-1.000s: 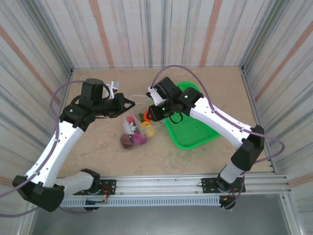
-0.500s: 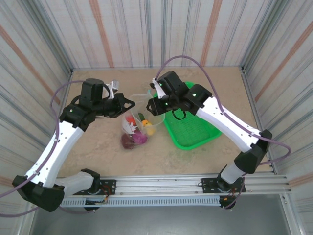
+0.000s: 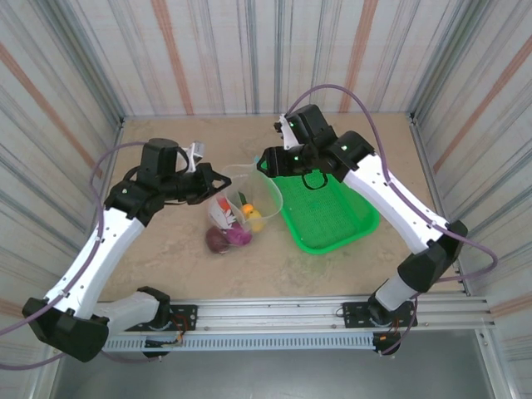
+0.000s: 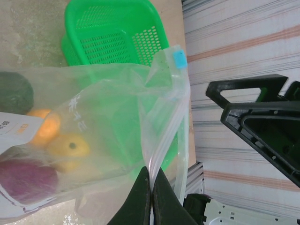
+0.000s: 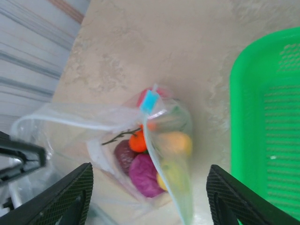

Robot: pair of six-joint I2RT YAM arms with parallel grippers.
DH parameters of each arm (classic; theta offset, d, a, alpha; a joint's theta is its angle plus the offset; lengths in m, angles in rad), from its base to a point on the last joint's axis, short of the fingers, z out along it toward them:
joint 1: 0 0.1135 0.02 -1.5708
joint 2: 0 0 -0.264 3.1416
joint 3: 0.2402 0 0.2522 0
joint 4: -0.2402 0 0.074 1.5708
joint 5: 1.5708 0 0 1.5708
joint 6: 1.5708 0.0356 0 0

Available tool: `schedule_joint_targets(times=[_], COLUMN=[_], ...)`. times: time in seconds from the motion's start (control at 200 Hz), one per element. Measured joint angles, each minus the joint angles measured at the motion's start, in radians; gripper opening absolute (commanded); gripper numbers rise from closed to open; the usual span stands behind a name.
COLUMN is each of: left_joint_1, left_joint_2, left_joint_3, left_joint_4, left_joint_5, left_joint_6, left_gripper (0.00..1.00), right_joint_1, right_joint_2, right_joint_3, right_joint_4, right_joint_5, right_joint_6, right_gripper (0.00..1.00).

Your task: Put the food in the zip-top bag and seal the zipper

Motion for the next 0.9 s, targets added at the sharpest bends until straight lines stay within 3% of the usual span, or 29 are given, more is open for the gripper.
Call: schedule_joint_targets(times=[0.12,0.371,0.421,0.516,0.601,0.681,0.796,0.902], left_joint_1=[0.000,0.000,0.000,0.000,0.000,-0.001,-0.020,-0.043], left_joint_2=[-0.001,-0.009,-0.011,-0.013,-0.013,-0.007,0.000,0.000], left_joint_3=[-0.015,-0.018,-0.018,-0.018,-0.016,0.004,0.052,0.094], left_joint_4=[0.000,-0.001,-0.001,0.000,0.000,0.001,0.018,0.030], left_joint_5=[0.003,0.005,0.005,0.006,0.021,0.050,0.090,0.130], left_joint_6=[-0.001,0.000,0.000,-0.001,0.000,0.003,0.026,0.056], left_gripper=[0.00,0.00,0.00,0.00,0.00,0.09,0.38,0.55], right_joint_1=[-0.011,-0.016,-0.013,0.006,0.036,0.058,0.078,0.099], right_joint_2=[0.056,0.064,0.063,0.071,0.109,0.148,0.169,0.169], right_joint_3=[0.011,-0.058,-0.076,-0.071,0.006,0.104,0.224,0.295], right_joint_4=[-0.005,-0.005,-0.005,-0.019,-0.061,-0.082,-0.089,-0.082], right_joint_5=[-0.082,-0.084,-0.081,-0.033,0.046,0.110,0.180,0.205], right_joint_6=[0.017,-0.015,-0.027,-0.083,-0.125,-0.151,-0.201,-0.256], right_gripper=[0.64,0.48,0.39,0.06,0.00,0.01,0.00,0.00])
